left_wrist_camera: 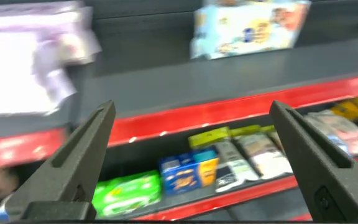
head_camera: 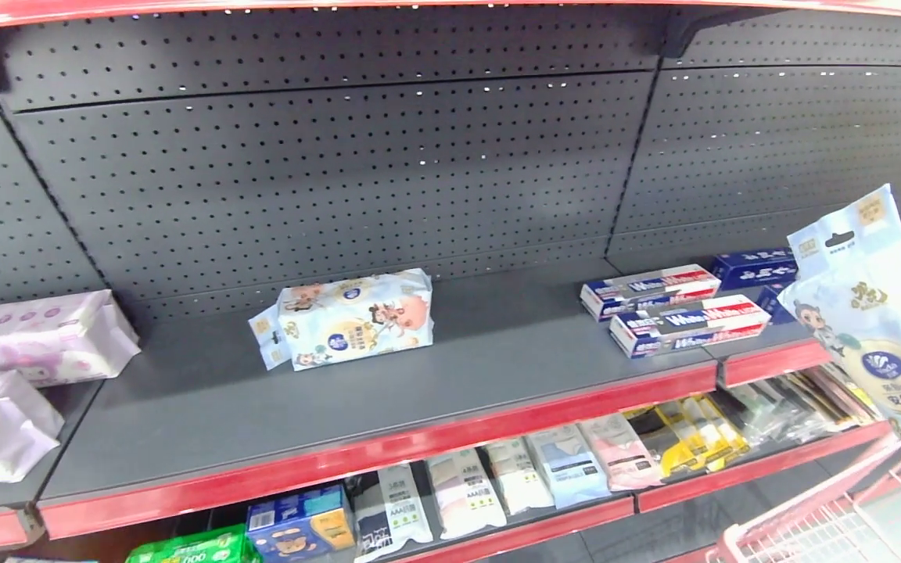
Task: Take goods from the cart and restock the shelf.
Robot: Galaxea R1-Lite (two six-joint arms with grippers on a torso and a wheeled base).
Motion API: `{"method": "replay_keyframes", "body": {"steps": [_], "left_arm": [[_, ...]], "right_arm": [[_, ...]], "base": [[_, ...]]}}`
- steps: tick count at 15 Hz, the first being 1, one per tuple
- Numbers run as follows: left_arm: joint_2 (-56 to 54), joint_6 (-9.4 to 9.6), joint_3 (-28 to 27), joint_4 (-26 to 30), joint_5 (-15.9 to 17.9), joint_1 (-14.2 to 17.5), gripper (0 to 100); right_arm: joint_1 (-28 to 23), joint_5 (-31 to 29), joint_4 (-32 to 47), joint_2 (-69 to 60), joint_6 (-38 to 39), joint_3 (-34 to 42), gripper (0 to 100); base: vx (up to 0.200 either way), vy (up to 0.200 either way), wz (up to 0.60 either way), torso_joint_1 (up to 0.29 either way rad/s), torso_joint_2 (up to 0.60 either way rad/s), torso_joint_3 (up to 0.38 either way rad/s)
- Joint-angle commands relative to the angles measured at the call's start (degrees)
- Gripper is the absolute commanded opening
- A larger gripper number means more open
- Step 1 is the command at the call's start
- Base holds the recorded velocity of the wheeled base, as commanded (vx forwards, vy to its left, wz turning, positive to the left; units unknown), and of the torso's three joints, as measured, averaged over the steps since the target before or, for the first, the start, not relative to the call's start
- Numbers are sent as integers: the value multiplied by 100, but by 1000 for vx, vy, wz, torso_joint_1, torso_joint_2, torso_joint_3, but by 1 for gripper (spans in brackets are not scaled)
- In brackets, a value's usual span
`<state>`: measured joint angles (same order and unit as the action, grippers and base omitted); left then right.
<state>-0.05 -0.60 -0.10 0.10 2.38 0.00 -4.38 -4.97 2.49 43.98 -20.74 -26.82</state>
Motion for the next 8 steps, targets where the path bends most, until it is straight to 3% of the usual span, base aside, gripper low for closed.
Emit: {"method": "replay_keyframes", "body": {"steps": [1, 8], "left_arm": [[5, 7, 1, -1, 0, 0, 100], [5, 7, 1, -1, 0, -9, 100]], "right_arm": [[-2, -4, -3, -13, -27, -8, 0], [-2, -4, -3, -92, -36, -8, 0]], "base": [[0, 0, 0, 0, 0, 0], [0, 0, 0, 0, 0, 0]]}}
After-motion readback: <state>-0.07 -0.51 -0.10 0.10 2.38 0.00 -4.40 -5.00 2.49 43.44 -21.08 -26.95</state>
